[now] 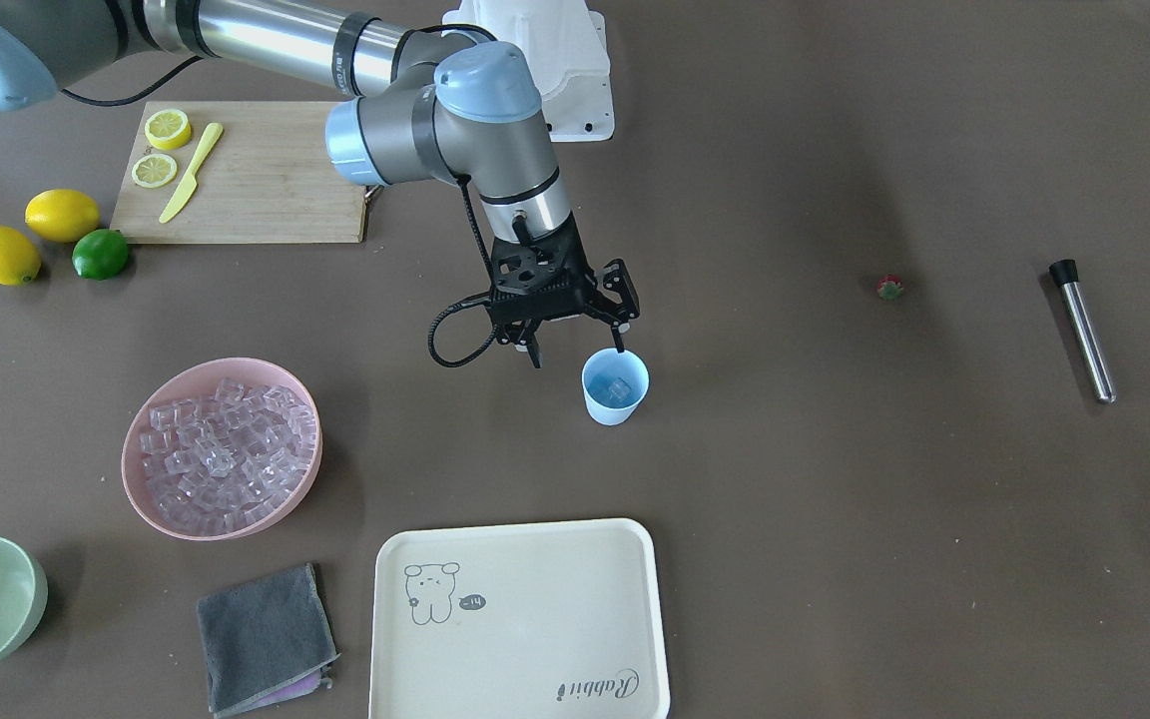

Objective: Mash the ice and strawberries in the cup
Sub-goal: 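Release the ice cube into the cup and retract the right arm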

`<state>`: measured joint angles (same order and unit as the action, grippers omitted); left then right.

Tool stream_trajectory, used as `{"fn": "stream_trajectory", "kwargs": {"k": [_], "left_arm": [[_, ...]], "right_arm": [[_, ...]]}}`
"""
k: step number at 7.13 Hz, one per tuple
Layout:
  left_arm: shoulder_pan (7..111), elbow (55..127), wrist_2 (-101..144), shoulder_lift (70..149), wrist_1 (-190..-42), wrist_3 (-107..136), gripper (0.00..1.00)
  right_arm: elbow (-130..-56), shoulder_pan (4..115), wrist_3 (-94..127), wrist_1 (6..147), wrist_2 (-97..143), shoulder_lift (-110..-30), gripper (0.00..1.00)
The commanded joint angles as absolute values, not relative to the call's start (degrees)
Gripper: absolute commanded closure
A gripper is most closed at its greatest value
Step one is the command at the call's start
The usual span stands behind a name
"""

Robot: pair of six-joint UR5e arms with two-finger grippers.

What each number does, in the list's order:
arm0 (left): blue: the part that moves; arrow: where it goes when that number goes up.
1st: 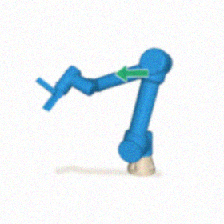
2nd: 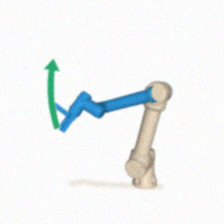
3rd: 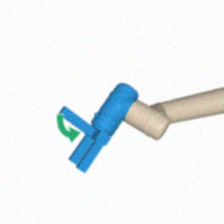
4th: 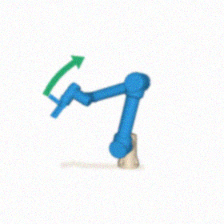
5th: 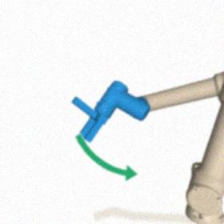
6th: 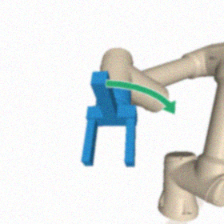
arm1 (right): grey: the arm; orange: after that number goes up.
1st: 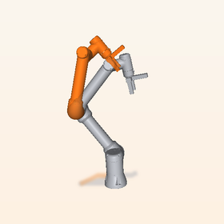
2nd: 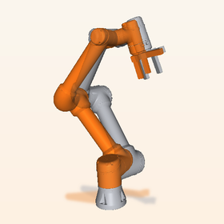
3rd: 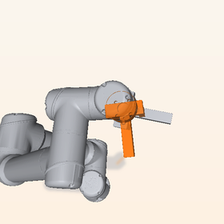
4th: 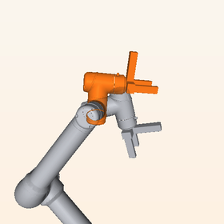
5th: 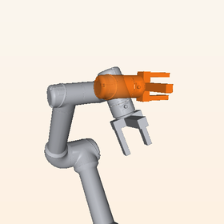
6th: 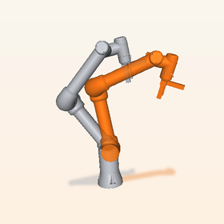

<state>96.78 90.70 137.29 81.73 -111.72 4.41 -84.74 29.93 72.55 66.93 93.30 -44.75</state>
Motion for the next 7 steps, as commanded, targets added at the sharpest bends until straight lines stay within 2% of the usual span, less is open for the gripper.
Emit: {"fn": "stream_trajectory", "kwargs": {"k": [1,3,5,7], "left_arm": [[90.9,92.7,137.4,81.8,-112.0,12.7,0.02],[83.4,96.9,137.4,82.7,-112.0,22.7,0.02],[76.0,99.4,136.9,84.5,-112.6,30.4,0.02],[71.0,99.1,136.4,84.3,-122.4,44.1,0.02]], "right_arm": [[-97.8,36.3,63.9,69.7,102.2,-58.6,0.01],[-106.5,46.3,59.4,69.6,115.0,-69.6,0.01],[-107.8,54.6,45.3,68.8,122.6,-78.1,0.01],[-107.0,65.7,27.5,68.6,129.2,-87.0,0.01]]}}
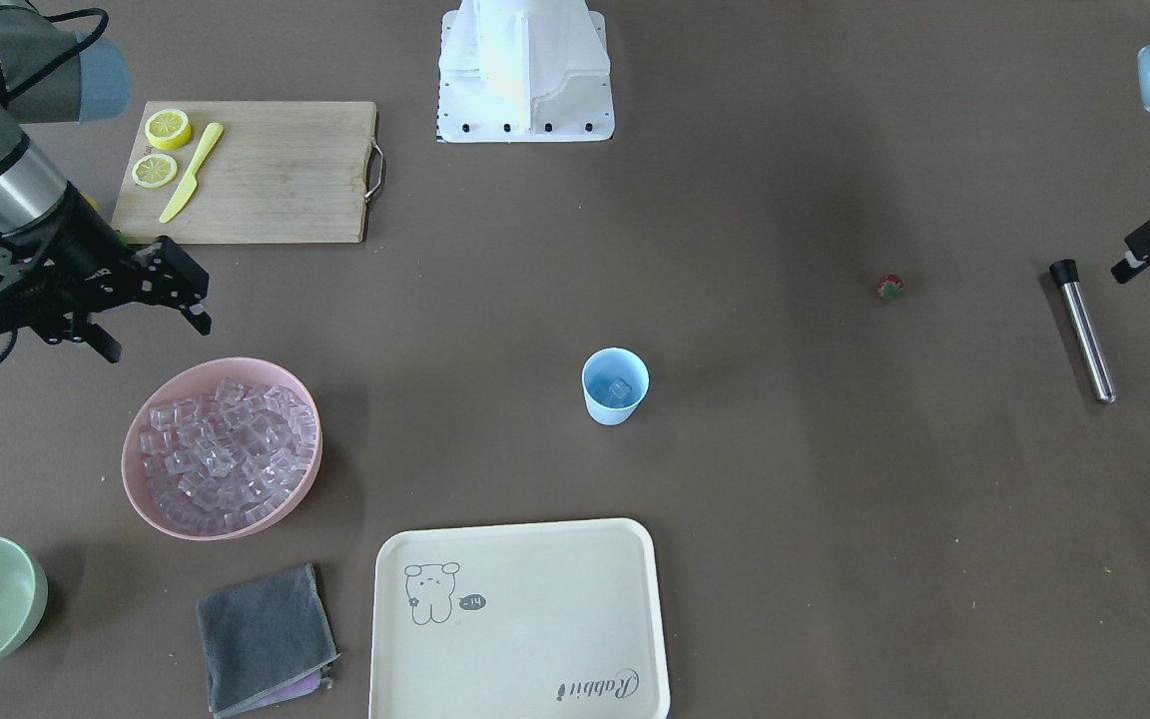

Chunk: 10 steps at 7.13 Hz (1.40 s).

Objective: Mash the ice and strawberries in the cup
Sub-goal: 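Release the ice cube into the cup and retract the right arm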

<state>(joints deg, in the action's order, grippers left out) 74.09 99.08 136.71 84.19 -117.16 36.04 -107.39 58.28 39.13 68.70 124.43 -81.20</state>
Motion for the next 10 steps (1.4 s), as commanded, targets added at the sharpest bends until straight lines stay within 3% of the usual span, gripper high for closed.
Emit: {"fn": "stream_trajectory", "kwargs": {"k": [1,3,5,10], "left_arm": [[68.7,99.3,135.8,84.5,-124.5,47.4,0.02],[65.4,99.8,132.7,85.6,-124.9,50.7,0.02],[65.0,99.8,128.6,85.8,-124.8,51.3,0.02],[51.9,103.9,121.0,85.9,-125.2,65.6,0.02]], "right_arm": [[-102.8,73.1,16.7,68.5,136.3,-90.4,0.01],[-99.3,83.8,2.3,69.3,140.6,-95.7,0.01],[-91.0,89.2,-9.3,69.3,142.1,-96.1,0.01],[-89.2,90.3,-10.0,69.3,141.4,-95.8,0.01]]}}
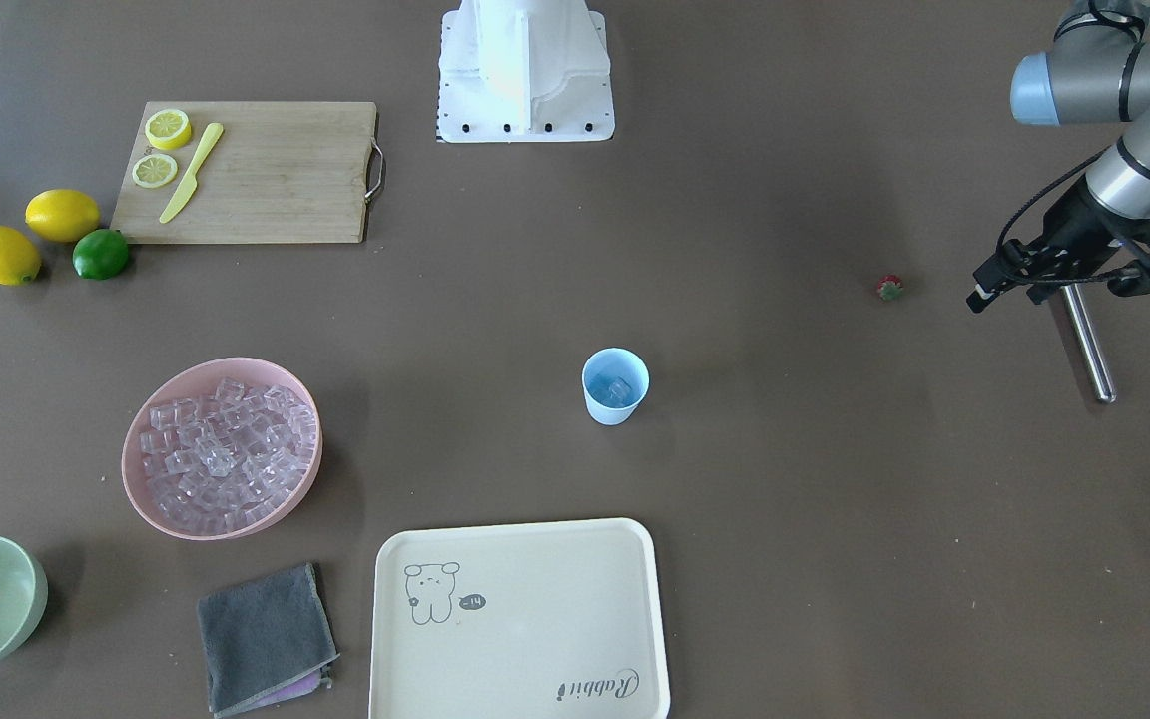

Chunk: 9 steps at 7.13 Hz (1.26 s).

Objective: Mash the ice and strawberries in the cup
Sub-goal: 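Reach the left gripper to the red strawberry and grasp it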

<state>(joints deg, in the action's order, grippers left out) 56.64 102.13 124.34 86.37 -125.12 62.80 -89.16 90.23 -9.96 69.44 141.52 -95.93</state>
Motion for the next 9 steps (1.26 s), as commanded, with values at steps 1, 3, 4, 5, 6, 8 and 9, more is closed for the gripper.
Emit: {"fn": "stream_trajectory", "kwargs": {"k": [1,3,4,5,6,8,9], "left_arm": [[47.9,104.9,118.0,86.0,-125.3,65.7,0.02],[42.9,104.9,114.2,86.5,-125.0,64.9,0.02],[40.4,104.2,112.1,86.5,-124.7,62.6,0.03],[40.2,103.7,111.1,86.4,-124.8,62.1,0.04],[40.2,103.5,111.1,86.0,-124.9,60.6,0.15],[40.2,103.0,111.0,85.7,-124.9,58.3,0.59],[40.2,102.8,111.1,85.8,-124.9,58.3,0.66]], "right_arm": [[-89.3,90.4,-10.1,69.2,141.3,-95.7,0.01],[-89.0,90.4,-10.1,69.2,141.3,-95.5,0.01],[-88.9,90.4,-10.1,69.2,141.2,-95.3,0.01],[-89.0,90.3,-10.1,69.2,141.3,-95.3,0.01],[-88.9,90.4,-10.1,69.2,141.3,-95.3,0.01],[-88.9,90.4,-10.1,69.3,141.2,-94.9,0.01],[-88.9,90.4,-10.1,69.4,141.2,-95.0,0.01]]}}
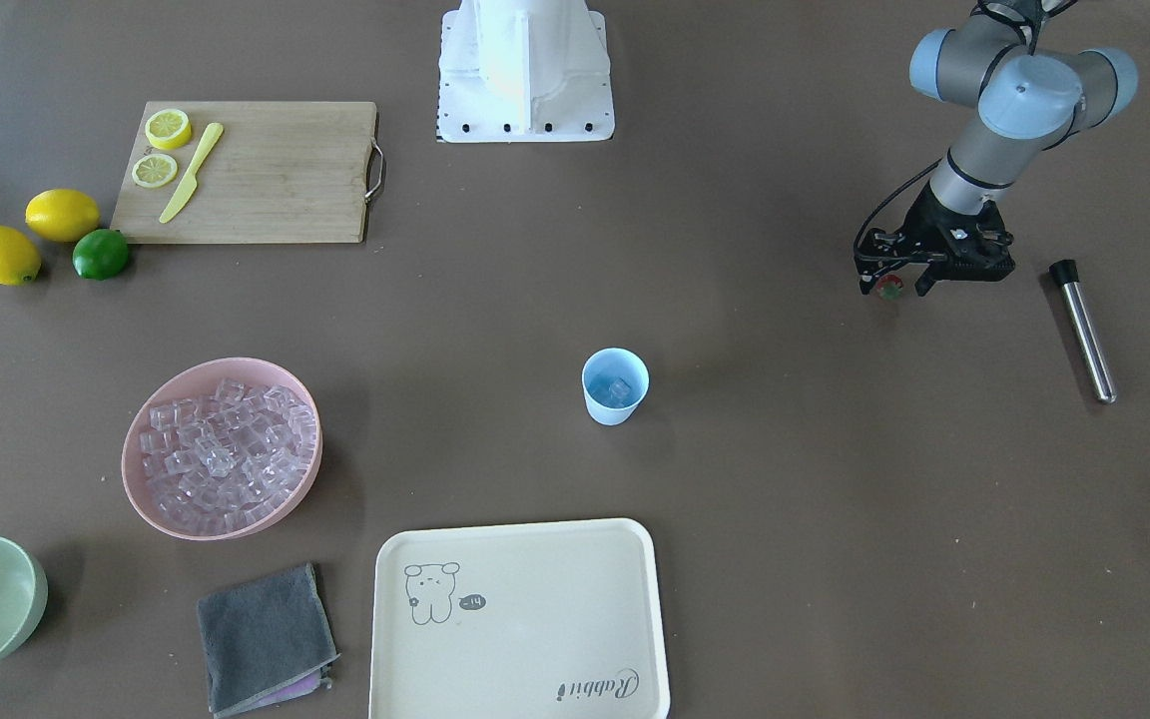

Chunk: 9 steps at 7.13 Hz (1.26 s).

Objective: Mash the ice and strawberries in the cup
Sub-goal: 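Reach the left gripper to the red strawberry and grasp it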

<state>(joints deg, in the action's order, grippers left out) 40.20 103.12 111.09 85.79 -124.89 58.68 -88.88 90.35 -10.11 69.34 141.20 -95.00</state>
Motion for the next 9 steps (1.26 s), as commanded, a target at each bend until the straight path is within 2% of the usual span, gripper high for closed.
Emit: {"fn": "stream_trajectory", "kwargs": {"k": [1,6,7,9], "left_arm": [[40.2,102.7,111.0,85.8,-125.0,58.3,0.66],[41.3,103.5,115.5,87.3,-124.6,58.3,0.70],[45.0,103.5,118.8,90.0,-123.1,58.3,0.70],[46.4,103.4,119.4,106.2,-107.6,59.3,0.70]], "right_arm": [[-88.9,90.4,-10.1,69.5,141.2,-95.0,0.01],[-88.9,90.9,-10.2,69.5,141.2,-95.3,0.01],[-88.9,90.9,-10.2,69.5,141.1,-95.3,0.01],[-89.0,90.9,-10.4,69.4,140.4,-95.4,0.01]]}}
